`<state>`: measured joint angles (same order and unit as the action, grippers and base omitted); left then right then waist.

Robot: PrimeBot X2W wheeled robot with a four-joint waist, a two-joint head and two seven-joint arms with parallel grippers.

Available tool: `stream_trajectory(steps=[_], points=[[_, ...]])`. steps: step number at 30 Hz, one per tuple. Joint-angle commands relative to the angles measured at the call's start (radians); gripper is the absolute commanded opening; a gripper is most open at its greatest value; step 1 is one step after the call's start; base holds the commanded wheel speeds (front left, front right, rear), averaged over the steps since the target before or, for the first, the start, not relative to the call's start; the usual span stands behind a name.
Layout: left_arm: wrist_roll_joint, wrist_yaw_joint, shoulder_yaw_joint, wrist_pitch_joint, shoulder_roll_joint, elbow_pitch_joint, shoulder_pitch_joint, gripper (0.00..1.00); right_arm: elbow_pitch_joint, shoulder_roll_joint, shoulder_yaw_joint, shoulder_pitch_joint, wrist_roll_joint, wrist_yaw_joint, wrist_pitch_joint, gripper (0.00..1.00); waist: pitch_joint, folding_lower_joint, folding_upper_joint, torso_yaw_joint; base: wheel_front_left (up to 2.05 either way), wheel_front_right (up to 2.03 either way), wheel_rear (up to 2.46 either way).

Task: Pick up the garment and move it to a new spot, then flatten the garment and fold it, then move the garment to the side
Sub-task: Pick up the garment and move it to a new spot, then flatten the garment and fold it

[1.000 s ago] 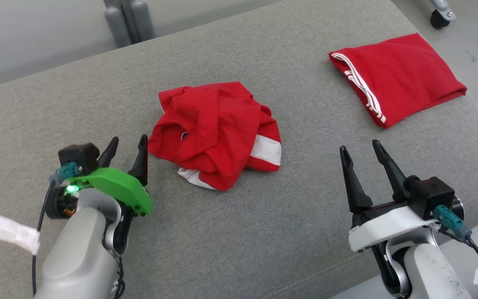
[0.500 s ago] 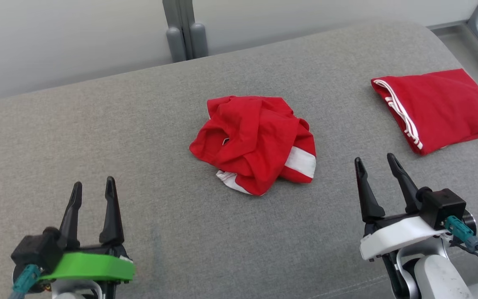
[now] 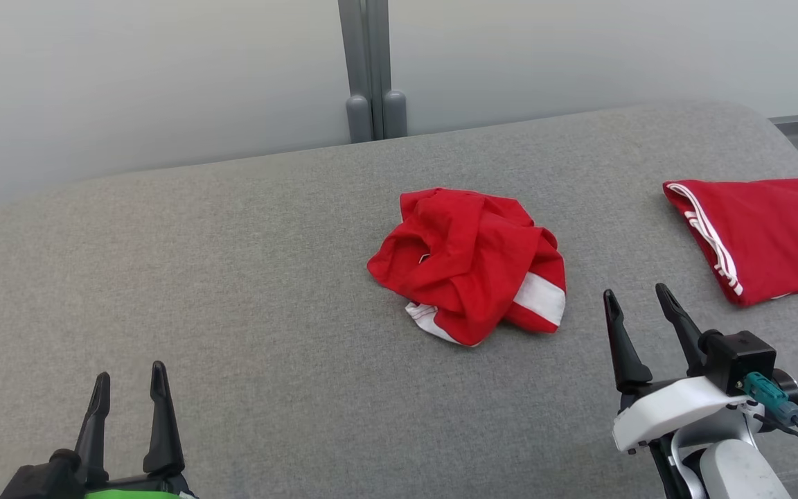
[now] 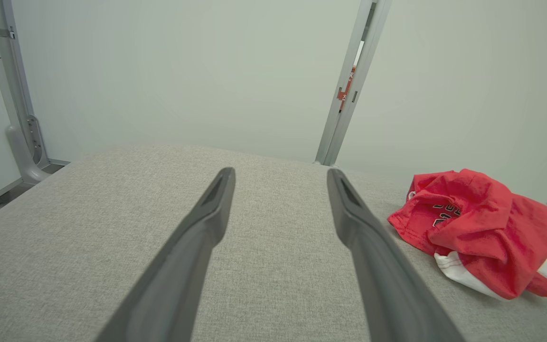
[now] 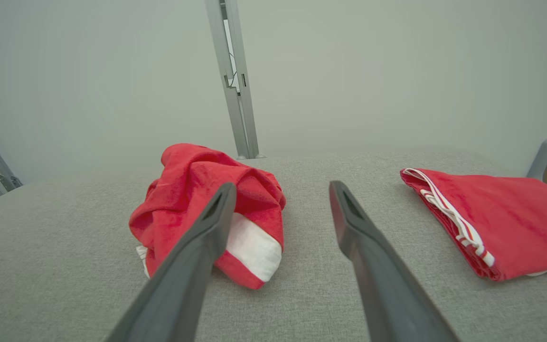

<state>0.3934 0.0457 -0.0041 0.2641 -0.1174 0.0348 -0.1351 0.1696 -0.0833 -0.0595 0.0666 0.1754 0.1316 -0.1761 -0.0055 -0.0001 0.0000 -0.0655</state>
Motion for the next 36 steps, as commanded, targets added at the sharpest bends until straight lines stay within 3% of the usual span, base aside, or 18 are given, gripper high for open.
stream_trajectory(steps=[1, 18, 22, 28, 36], points=[[-0.011, 0.008, 0.003, 0.0, -0.003, 0.003, -0.017, 1.0, 0.005, -0.005, -0.002, -0.008, 0.006, -0.002, 0.0, 1.0, -0.016, 0.0001, 0.0, 0.014, 0.0, 0.0, 0.0], [0.008, 0.011, -0.006, -0.016, -0.016, 0.048, -0.005, 1.0, 0.016, -0.005, -0.017, -0.004, 0.013, -0.002, 0.024, 1.0, -0.013, 0.0001, 0.0, 0.019, 0.0, 0.0, 0.0], [0.01, 0.009, -0.01, -0.017, -0.017, 0.047, -0.001, 1.0, 0.04, -0.016, -0.026, 0.034, 0.014, -0.002, 0.077, 1.0, -0.008, 0.0001, 0.0, 0.022, 0.0, 0.0, 0.0], [0.008, 0.012, -0.022, -0.018, -0.018, 0.042, 0.015, 1.0, 0.182, -0.012, -0.005, 0.158, 0.044, -0.002, 0.275, 1.0, 0.009, 0.0001, 0.0, 0.038, 0.0, 0.0, 0.0], [0.004, 0.019, -0.038, -0.02, -0.024, 0.036, 0.046, 1.0, 0.461, 0.001, 0.001, 0.329, 0.12, -0.002, 0.36, 1.0, 0.061, 0.0001, 0.0, 0.086, 0.0, 0.0, 0.0]])
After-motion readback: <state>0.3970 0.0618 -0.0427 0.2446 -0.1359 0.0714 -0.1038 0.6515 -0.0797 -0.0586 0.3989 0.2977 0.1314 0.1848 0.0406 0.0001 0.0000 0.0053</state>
